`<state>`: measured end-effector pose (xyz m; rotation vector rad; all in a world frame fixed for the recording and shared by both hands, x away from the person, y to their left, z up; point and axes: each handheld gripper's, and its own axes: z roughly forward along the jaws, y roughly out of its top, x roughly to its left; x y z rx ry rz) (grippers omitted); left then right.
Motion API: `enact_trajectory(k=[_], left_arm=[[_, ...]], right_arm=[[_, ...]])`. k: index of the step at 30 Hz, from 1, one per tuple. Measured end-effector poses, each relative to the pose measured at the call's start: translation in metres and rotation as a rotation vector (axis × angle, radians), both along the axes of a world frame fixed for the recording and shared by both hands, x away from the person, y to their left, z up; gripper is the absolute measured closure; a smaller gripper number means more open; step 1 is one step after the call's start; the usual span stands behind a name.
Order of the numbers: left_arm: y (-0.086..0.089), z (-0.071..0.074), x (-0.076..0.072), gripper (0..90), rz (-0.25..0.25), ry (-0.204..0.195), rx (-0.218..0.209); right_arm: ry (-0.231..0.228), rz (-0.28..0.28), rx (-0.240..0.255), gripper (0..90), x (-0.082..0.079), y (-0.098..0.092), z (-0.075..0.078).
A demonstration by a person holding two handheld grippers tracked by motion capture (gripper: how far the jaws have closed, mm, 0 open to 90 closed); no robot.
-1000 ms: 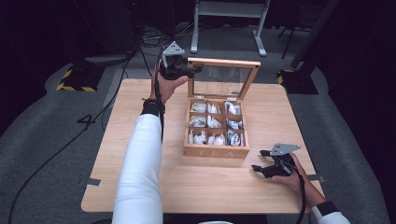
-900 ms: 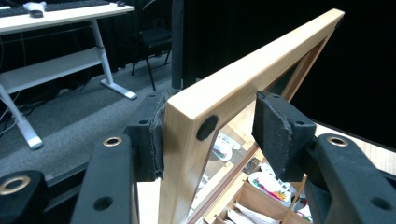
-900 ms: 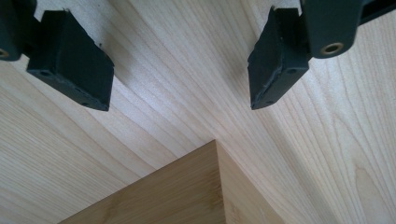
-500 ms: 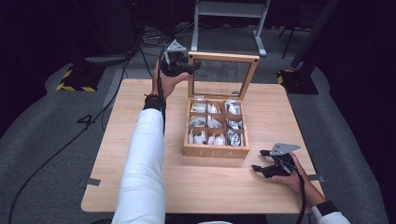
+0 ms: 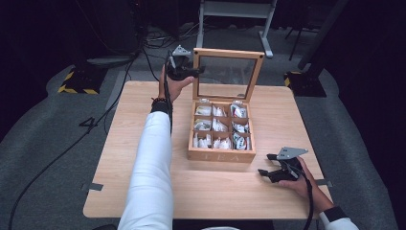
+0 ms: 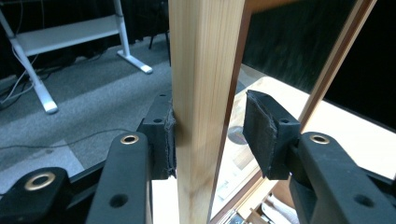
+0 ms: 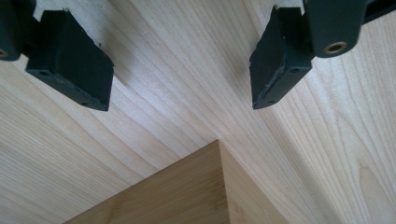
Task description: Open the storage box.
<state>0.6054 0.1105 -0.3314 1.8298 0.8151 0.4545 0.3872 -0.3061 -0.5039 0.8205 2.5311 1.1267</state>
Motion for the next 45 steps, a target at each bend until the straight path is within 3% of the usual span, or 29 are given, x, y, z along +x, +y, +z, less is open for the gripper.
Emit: enact_trajectory(k=[6, 9, 15, 18, 27, 31, 32, 35, 39, 45], left_arm=[[0.0, -0.015, 0.007, 55.7, 0.032, 0.028, -0.009], [-0.003, -0.019, 0.008, 56.0, 0.048, 0.031, 0.024], [-0.004, -0.034, 0.015, 56.9, 0.082, 0.064, 0.031], [-0.005, -0.043, 0.017, 56.9, 0.106, 0.079, 0.017], [-0.005, -0.068, 0.016, 59.4, 0.082, 0.134, 0.079], [-0.007, -0.087, 0.01, 60.2, 0.053, 0.175, 0.182], [-0.006, -0.09, 0.009, 60.1, 0.051, 0.173, 0.175], [-0.005, -0.095, 0.006, 60.7, 0.061, 0.178, 0.146], [-0.005, -0.099, 0.003, 59.1, 0.065, 0.181, 0.162], [0.004, -0.091, -0.006, 52.9, 0.07, 0.163, 0.164]], right_arm=[[-0.003, -0.006, -0.002, 21.8, 0.0, 0.0, 0.0], [-0.002, -0.006, -0.002, 21.8, 0.0, 0.0, 0.0], [0.003, -0.016, 0.003, 22.1, 0.001, 0.0, 0.0], [0.002, -0.02, 0.003, 22.1, 0.002, 0.0, 0.0], [0.001, -0.025, 0.0, 22.1, 0.002, 0.0, 0.0], [0.0, -0.027, 0.001, 22.1, 0.001, -0.001, 0.0], [0.0, -0.028, 0.001, 22.1, 0.001, -0.001, 0.0], [0.0, -0.028, 0.001, 22.1, 0.001, -0.001, 0.0], [-0.001, -0.029, 0.001, 22.1, 0.001, -0.001, 0.0], [0.0, -0.029, 0.001, 22.1, 0.001, -0.001, 0.0]])
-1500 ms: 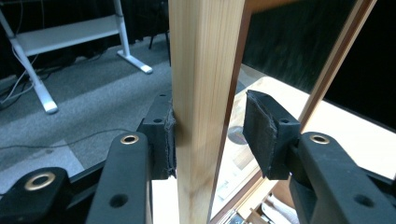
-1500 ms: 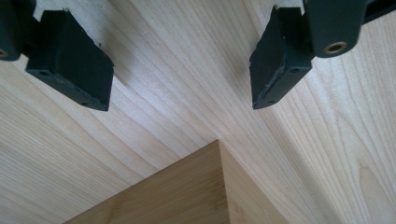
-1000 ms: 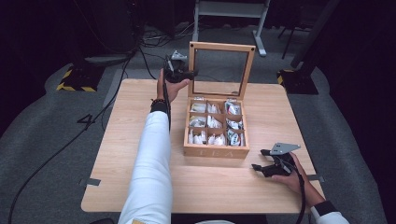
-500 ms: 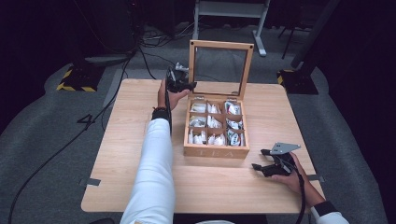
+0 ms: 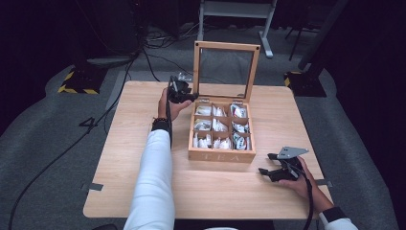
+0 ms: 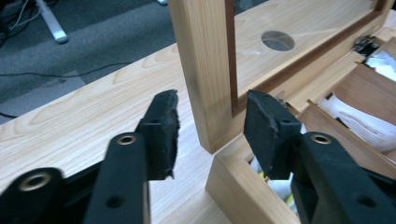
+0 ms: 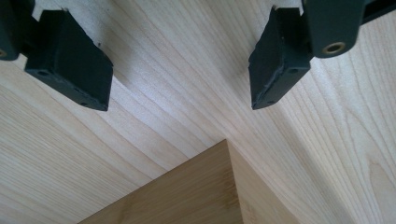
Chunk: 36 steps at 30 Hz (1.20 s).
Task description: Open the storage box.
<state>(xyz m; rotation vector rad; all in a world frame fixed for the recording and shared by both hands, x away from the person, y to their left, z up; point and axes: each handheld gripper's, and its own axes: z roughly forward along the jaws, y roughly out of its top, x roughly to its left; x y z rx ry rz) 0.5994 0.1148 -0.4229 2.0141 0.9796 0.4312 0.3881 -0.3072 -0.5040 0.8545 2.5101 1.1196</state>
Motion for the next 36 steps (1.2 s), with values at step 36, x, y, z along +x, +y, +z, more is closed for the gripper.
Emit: enact_trajectory(k=[36], left_arm=[[0.059, 0.013, -0.154, 19.7, -0.127, -0.042, 0.208]], right_arm=[[0.018, 0.043, -0.011, 29.3, -0.005, 0.001, 0.017]])
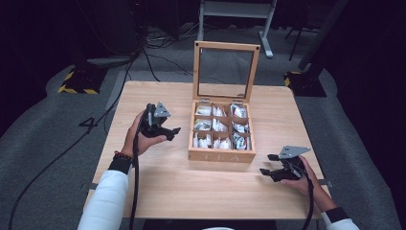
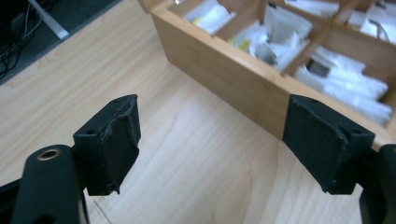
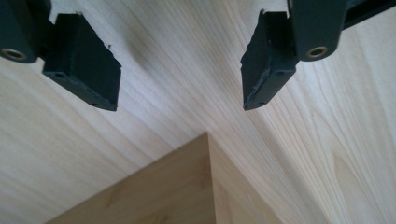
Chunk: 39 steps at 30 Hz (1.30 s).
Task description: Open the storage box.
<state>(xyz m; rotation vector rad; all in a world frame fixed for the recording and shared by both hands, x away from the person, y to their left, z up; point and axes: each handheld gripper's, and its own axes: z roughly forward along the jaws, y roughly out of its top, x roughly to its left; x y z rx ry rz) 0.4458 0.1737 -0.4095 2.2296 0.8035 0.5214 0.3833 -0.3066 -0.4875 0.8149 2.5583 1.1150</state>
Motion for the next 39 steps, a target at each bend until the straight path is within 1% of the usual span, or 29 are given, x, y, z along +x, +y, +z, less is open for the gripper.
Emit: enact_trajectory(k=[3, 4, 8, 10, 11, 12, 13, 15, 17, 19, 21, 22, 23, 24, 25, 26, 27, 28, 29, 31, 32, 33, 37, 39], left_arm=[[0.003, -0.008, -0.013, 18.6, -0.01, 0.002, 0.026], [0.004, -0.01, -0.016, 18.5, -0.014, -0.001, 0.029], [0.008, -0.022, -0.03, 17.3, -0.024, 0.008, 0.046], [0.01, -0.027, -0.036, 17.3, -0.021, 0.015, 0.071], [0.011, -0.029, -0.038, 17.3, -0.016, 0.012, 0.076], [0.012, -0.033, -0.042, 17.3, -0.011, 0.014, 0.063], [0.013, -0.035, -0.044, 17.4, -0.013, 0.026, 0.062], [0.014, -0.041, -0.048, 17.4, -0.014, 0.037, 0.073], [0.014, -0.047, -0.053, 17.4, -0.018, 0.038, 0.092], [0.014, -0.051, -0.057, 17.4, -0.021, 0.043, 0.088], [0.013, -0.055, -0.063, 17.4, -0.028, 0.052, 0.096], [0.014, -0.057, -0.065, 17.4, -0.037, 0.076, 0.088], [0.014, -0.058, -0.067, 17.4, -0.042, 0.087, 0.071], [0.014, -0.06, -0.07, 17.4, -0.04, 0.075, 0.077], [0.014, -0.062, -0.073, 17.4, -0.041, 0.074, 0.087], [0.015, -0.064, -0.075, 17.4, -0.052, 0.091, 0.092], [0.016, -0.065, -0.077, 17.3, -0.06, 0.112, 0.08], [0.016, -0.065, -0.077, 17.4, -0.06, 0.112, 0.08], [0.017, -0.067, -0.083, 17.3, -0.047, 0.096, 0.066], [0.017, -0.07, -0.09, 17.4, -0.056, 0.108, 0.088], [0.017, -0.072, -0.092, 17.4, -0.061, 0.103, 0.094], [0.017, -0.073, -0.096, 17.4, -0.066, 0.103, 0.1], [0.021, -0.077, -0.103, 17.3, -0.055, 0.102, 0.093], [0.024, -0.079, -0.106, 17.4, -0.052, 0.113, 0.097]], right_arm=[[-0.004, 0.0, 0.043, 29.8, 0.0, -0.002, 0.009], [-0.012, 0.0, 0.052, 29.8, 0.0, -0.002, 0.012], [-0.032, 0.009, 0.055, 29.8, 0.0, -0.001, 0.021], [-0.043, 0.013, 0.052, 29.8, 0.0, 0.0, 0.026], [-0.052, 0.014, 0.054, 29.8, 0.001, 0.0, 0.029], [-0.056, 0.015, 0.054, 29.9, 0.001, 0.0, 0.031], [-0.063, 0.018, 0.054, 30.5, 0.001, 0.001, 0.034], [-0.078, 0.02, 0.06, 31.5, 0.001, 0.0, 0.04], [-0.087, 0.021, 0.074, 32.6, 0.002, 0.0, 0.046], [-0.096, 0.023, 0.08, 33.5, 0.002, 0.0, 0.052], [-0.108, 0.028, 0.08, 34.2, 0.004, 0.001, 0.057], [-0.111, 0.03, 0.082, 34.6, 0.004, 0.002, 0.059], [-0.114, 0.032, 0.086, 35.0, 0.006, 0.004, 0.063], [-0.116, 0.033, 0.091, 36.2, 0.007, 0.005, 0.065], [-0.12, 0.03, 0.086, 37.8, 0.008, 0.007, 0.068], [-0.122, 0.029, 0.084, 37.9, 0.009, 0.009, 0.071], [-0.126, 0.033, 0.085, 38.1, 0.01, 0.012, 0.073], [-0.132, 0.04, 0.084, 38.2, 0.012, 0.014, 0.076], [-0.138, 0.043, 0.079, 38.2, 0.013, 0.017, 0.079], [-0.144, 0.05, 0.09, 38.4, 0.015, 0.022, 0.086], [-0.144, 0.056, 0.093, 38.4, 0.017, 0.026, 0.089], [-0.152, 0.059, 0.085, 38.5, 0.019, 0.028, 0.091], [-0.151, 0.081, 0.08, 39.8, 0.025, 0.042, 0.101], [-0.154, 0.092, 0.071, 41.0, 0.028, 0.05, 0.105]])
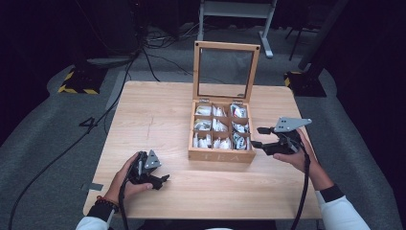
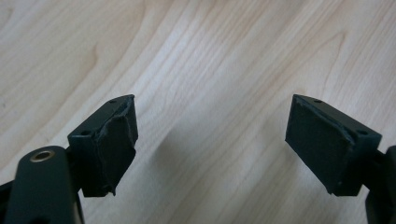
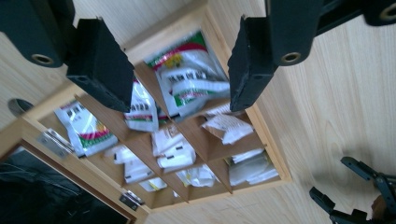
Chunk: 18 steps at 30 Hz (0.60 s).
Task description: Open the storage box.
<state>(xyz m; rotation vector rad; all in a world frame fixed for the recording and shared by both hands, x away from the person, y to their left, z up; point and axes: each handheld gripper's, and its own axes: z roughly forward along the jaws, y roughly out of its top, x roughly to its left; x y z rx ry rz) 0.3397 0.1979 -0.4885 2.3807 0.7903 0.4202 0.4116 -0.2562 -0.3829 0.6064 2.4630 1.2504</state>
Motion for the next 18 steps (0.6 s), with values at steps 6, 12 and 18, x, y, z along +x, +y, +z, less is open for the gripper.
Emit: enact_trajectory(k=[6, 12, 18], left_arm=[[0.009, -0.004, -0.007, 17.1, 0.008, 0.012, -0.013], [0.019, -0.011, -0.011, 17.1, 0.022, 0.042, -0.095], [0.024, -0.015, -0.013, 17.0, 0.022, 0.035, -0.142]], right_arm=[[0.014, 0.045, -0.011, 43.5, 0.009, 0.029, 0.001], [0.042, 0.084, -0.043, 48.3, 0.019, 0.058, -0.008], [0.073, 0.129, -0.06, 54.5, 0.028, 0.08, -0.015]])
